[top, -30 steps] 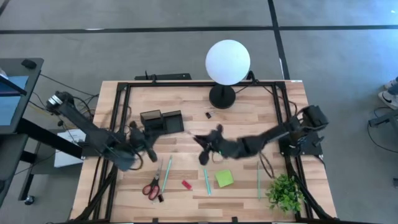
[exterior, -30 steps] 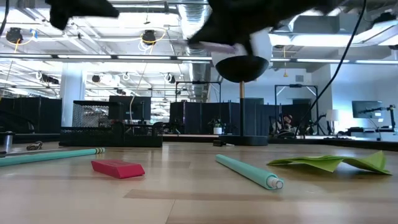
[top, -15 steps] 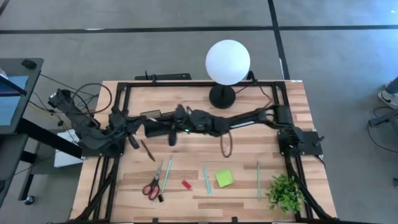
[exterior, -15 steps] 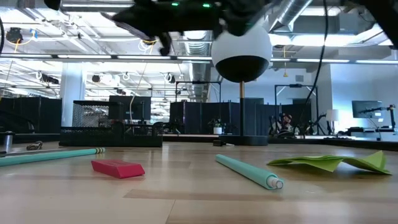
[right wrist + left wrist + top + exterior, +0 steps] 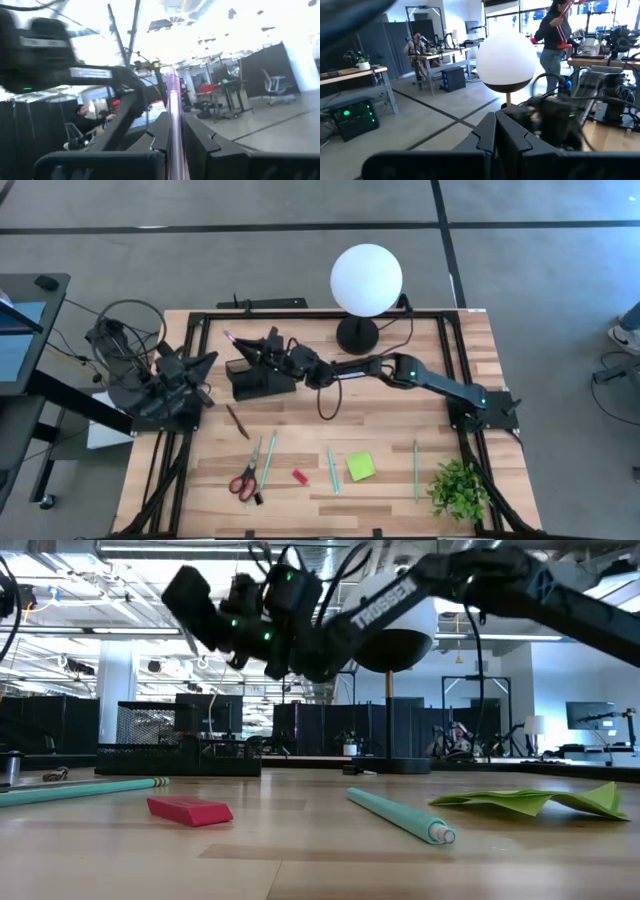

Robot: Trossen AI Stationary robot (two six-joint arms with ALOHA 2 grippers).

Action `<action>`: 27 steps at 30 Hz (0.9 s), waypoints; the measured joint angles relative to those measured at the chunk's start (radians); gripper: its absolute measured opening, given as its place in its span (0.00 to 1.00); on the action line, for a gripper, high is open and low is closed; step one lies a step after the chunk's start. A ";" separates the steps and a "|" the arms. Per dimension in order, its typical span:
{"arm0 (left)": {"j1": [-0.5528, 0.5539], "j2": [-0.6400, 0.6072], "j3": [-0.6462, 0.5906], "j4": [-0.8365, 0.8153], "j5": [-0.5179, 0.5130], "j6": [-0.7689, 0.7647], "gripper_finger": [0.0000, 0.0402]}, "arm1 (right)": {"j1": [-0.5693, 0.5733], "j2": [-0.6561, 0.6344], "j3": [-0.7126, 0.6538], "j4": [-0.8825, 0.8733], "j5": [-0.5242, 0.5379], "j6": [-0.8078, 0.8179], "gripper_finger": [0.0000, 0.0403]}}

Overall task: Pick and place office supplies into organizer
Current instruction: Put the purple pen into the black desk organizer

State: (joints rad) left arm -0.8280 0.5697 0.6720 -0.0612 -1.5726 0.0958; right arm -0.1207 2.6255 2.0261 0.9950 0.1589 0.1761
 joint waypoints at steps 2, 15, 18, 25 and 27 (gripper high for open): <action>0.000 0.000 0.000 0.000 0.000 0.001 0.00 | -0.014 0.031 0.042 -0.018 0.000 0.045 0.06; 0.000 0.001 0.000 -0.004 0.000 -0.002 0.00 | -0.011 0.066 0.100 -0.181 -0.029 0.050 0.06; 0.000 0.018 0.000 -0.010 0.001 -0.012 0.00 | -0.003 0.066 0.099 -0.207 -0.030 0.022 0.06; 0.000 0.048 0.000 -0.010 0.002 -0.020 0.00 | -0.010 0.066 0.099 -0.259 -0.032 -0.027 0.06; 0.000 0.053 0.000 -0.009 0.002 -0.027 0.00 | -0.015 0.066 0.099 -0.278 -0.052 -0.027 0.06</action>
State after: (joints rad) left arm -0.8280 0.6228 0.6720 -0.0705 -1.5707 0.0692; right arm -0.1362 2.6919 2.1254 0.7171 0.1067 0.1490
